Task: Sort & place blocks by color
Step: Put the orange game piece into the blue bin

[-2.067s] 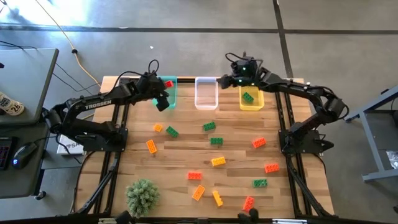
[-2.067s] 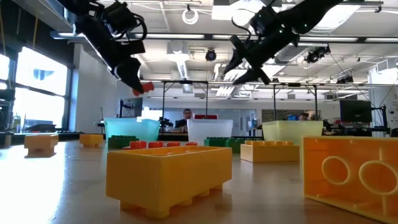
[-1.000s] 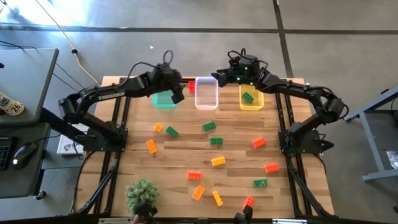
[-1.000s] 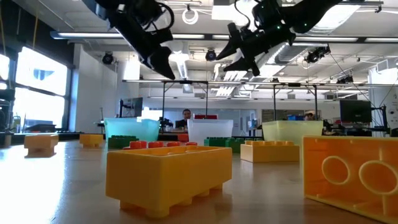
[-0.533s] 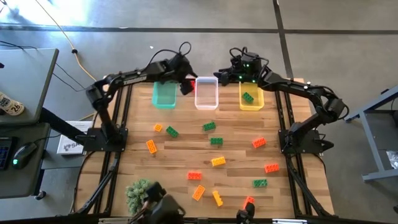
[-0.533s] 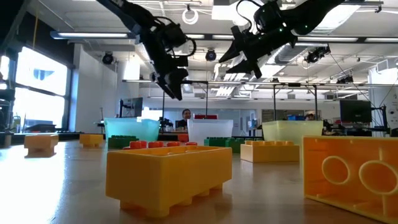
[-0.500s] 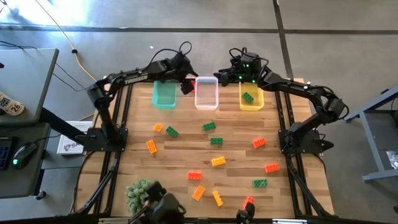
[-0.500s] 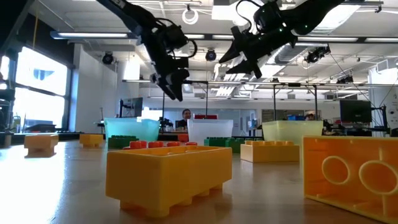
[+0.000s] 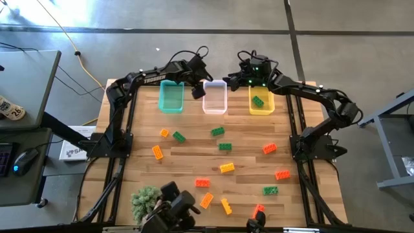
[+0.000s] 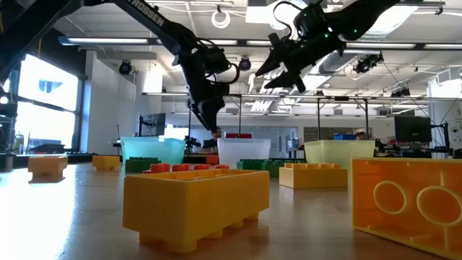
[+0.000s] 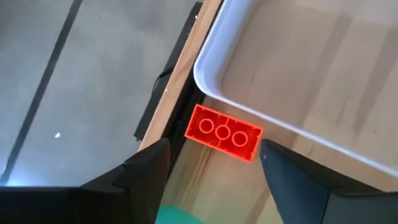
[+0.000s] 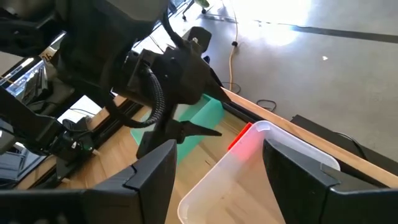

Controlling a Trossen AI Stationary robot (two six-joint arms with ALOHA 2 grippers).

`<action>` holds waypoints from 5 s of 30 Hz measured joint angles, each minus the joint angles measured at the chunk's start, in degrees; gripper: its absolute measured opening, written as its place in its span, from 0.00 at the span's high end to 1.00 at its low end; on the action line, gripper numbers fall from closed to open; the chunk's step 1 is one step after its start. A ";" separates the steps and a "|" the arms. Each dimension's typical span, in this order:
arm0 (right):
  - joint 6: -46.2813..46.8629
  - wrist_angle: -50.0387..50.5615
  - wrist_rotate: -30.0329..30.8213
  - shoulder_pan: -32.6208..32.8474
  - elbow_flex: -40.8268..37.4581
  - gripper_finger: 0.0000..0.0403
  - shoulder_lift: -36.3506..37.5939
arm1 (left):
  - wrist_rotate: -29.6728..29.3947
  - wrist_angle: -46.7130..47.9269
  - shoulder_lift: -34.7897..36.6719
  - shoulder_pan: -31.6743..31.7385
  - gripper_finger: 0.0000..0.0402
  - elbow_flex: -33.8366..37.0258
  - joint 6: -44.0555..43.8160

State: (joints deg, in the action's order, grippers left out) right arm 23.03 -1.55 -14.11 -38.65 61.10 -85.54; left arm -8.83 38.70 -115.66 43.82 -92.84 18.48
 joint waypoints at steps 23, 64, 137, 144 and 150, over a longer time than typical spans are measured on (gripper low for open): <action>-0.48 1.36 0.42 0.00 0.00 0.44 0.00 | 6.17 -1.03 -2.76 0.36 0.99 0.24 -8.09; -0.58 1.36 0.46 0.00 0.00 0.44 0.00 | 8.40 -0.89 -9.74 1.72 1.00 -0.13 -23.43; -4.71 13.34 -3.06 0.00 0.00 0.44 0.00 | 6.65 30.92 -7.04 -33.63 0.79 -9.90 -51.05; -8.83 13.63 -5.51 -1.48 0.00 0.44 1.61 | 6.64 33.67 -6.94 -33.97 0.78 -11.23 -62.23; -11.54 15.00 -6.95 -4.33 0.00 0.44 4.82 | 5.28 35.59 -6.08 -35.45 0.78 -11.21 -69.21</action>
State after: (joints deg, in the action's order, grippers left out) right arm 11.48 13.45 -21.06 -42.98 61.10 -80.72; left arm -3.55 74.29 -121.74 8.38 -104.05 -50.74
